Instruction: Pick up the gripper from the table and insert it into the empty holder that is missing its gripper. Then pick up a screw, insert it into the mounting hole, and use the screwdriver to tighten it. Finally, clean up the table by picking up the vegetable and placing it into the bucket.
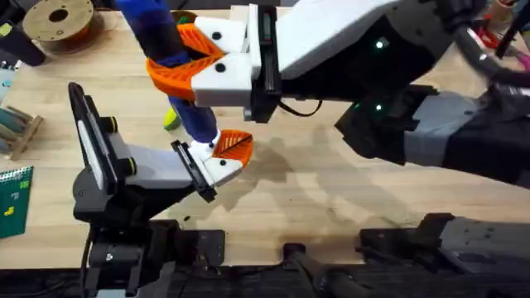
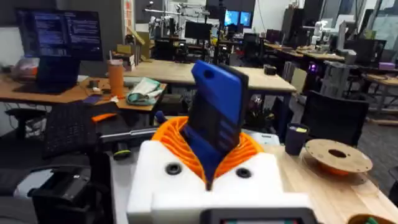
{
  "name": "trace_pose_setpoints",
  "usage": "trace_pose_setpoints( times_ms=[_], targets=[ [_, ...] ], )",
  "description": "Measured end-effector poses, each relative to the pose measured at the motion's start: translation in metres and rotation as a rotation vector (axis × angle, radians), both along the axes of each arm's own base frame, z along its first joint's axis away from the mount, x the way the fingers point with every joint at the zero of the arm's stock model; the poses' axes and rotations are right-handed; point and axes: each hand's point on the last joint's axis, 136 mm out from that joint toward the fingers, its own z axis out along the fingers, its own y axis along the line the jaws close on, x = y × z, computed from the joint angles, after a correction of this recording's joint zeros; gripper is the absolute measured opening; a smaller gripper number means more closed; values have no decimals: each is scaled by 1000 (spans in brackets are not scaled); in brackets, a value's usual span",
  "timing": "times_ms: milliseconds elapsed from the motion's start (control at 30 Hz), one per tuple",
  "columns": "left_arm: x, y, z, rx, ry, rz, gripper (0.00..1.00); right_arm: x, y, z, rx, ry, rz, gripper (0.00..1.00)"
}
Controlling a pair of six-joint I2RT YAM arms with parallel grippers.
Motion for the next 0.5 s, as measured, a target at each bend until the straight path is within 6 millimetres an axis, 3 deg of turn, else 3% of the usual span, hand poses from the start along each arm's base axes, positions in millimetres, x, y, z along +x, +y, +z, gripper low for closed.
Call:
trace_pose_setpoints(
  times_ms=[333, 500],
  targets=[
    [0, 0, 0, 0, 0, 0, 5, 0, 0, 1, 3, -21, -5, 7],
    [0, 0, 0, 0, 0, 0, 5, -7, -7, 33, 113, -128, -6, 7]
  ],
)
